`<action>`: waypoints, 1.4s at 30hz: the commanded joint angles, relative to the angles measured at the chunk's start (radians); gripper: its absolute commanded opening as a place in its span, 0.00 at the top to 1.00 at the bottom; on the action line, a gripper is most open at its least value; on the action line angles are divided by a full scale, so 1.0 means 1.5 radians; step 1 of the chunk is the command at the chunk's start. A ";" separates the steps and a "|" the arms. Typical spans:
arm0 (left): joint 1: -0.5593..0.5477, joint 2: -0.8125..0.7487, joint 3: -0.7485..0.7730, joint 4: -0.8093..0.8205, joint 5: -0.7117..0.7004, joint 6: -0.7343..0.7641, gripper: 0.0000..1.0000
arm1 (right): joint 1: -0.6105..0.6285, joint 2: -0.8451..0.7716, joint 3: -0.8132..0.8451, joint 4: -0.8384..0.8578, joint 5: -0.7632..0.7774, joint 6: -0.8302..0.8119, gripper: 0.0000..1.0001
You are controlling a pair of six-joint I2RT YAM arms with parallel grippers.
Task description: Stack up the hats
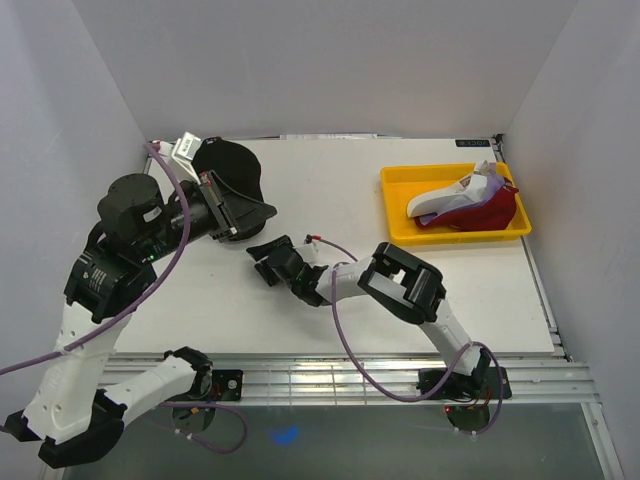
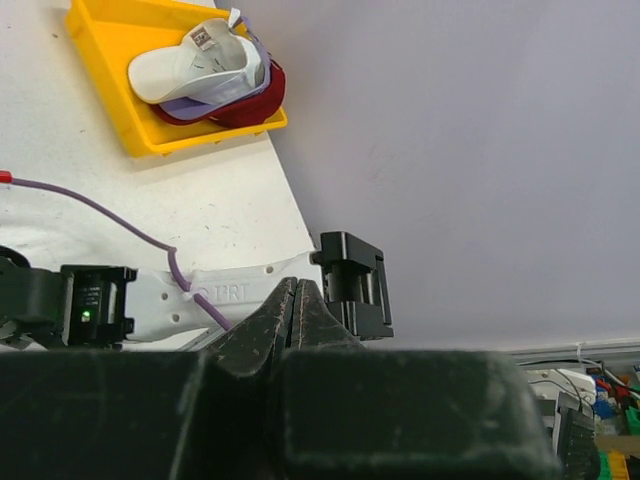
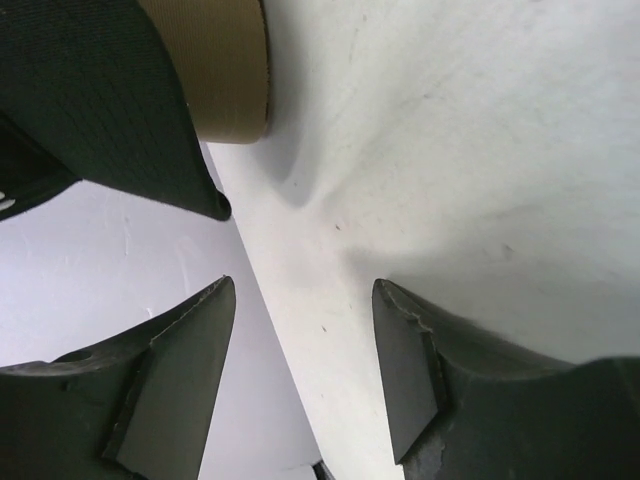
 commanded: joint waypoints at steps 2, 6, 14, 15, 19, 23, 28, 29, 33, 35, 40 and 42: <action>0.001 0.000 -0.008 0.042 -0.013 -0.014 1.00 | 0.002 -0.068 -0.085 -0.046 -0.024 -0.066 0.36; 0.001 0.015 -0.004 0.055 -0.023 -0.011 0.99 | 0.006 -0.145 -0.182 -0.026 -0.039 -0.149 0.35; 0.001 0.122 -0.032 0.200 0.016 -0.019 0.87 | -0.043 -0.561 -0.384 -0.205 0.005 -0.344 0.36; 0.001 0.143 -0.027 0.215 0.030 -0.016 0.83 | -0.054 -0.610 -0.392 -0.253 0.019 -0.360 0.35; -0.001 0.238 -0.031 0.318 0.034 0.009 0.72 | -0.142 -0.872 -0.420 -0.431 0.077 -0.450 0.34; -0.007 0.377 -0.023 0.420 0.068 0.078 0.60 | -0.310 -1.045 -0.356 -0.595 0.073 -0.579 0.33; -0.052 0.541 0.041 0.555 0.093 0.209 0.50 | -0.376 -1.074 -0.299 -0.639 0.008 -0.638 0.32; -0.058 0.568 0.055 0.562 0.094 0.227 0.49 | -0.377 -1.073 -0.293 -0.639 -0.002 -0.644 0.31; -0.093 0.672 0.095 0.612 0.101 0.293 0.46 | -0.380 -1.042 -0.208 -0.648 -0.054 -0.680 0.31; -0.102 0.720 0.119 0.639 0.097 0.315 0.45 | -0.381 -1.021 -0.175 -0.648 -0.085 -0.699 0.31; -0.134 0.814 0.181 0.670 0.088 0.359 0.42 | -0.381 -0.951 -0.056 -0.660 -0.172 -0.725 0.30; -0.140 0.852 0.198 0.683 0.089 0.363 0.41 | -0.381 -0.939 -0.042 -0.659 -0.193 -0.725 0.30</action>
